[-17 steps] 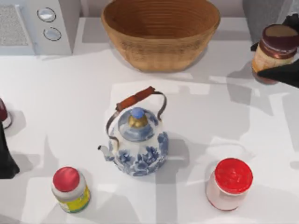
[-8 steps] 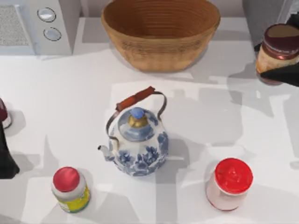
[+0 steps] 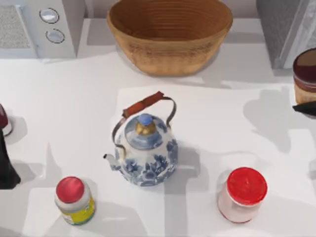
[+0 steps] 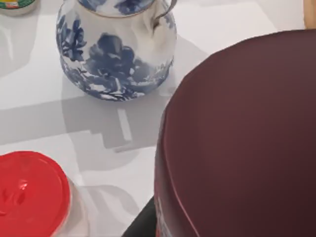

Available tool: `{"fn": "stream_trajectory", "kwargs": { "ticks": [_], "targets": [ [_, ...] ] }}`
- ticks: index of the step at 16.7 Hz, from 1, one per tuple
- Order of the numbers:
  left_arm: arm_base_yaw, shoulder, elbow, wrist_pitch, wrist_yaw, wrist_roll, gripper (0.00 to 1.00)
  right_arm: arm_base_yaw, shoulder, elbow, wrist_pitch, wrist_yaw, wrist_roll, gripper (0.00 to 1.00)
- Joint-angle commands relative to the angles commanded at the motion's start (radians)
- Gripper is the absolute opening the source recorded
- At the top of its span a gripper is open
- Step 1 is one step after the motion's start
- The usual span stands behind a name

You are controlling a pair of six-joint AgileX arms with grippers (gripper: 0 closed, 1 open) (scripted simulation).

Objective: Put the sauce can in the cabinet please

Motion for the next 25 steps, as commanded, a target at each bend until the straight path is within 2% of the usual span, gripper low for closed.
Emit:
{"fn": "stream_trajectory", "kwargs": {
  "ticks": [8,13,17,25],
  "targets": [
    [0.000,0.000,0.000,0.000,0.000,0.000,1.00,0.038,-0.893,-0.701,0.469,0.473,0.733,0.00],
    [0.000,0.000,0.000,0.000,0.000,0.000,1.00,0.045,-1.307,-1.023,0.762,0.746,1.079,0.00],
    [0.000,0.000,0.000,0.000,0.000,0.000,1.00,0.045,-1.456,-1.147,0.899,0.871,1.218,0.00],
    [0.000,0.000,0.000,0.000,0.000,0.000,1.00,0.046,-1.453,-1.144,0.904,0.880,1.229,0.00]
  ]
}}
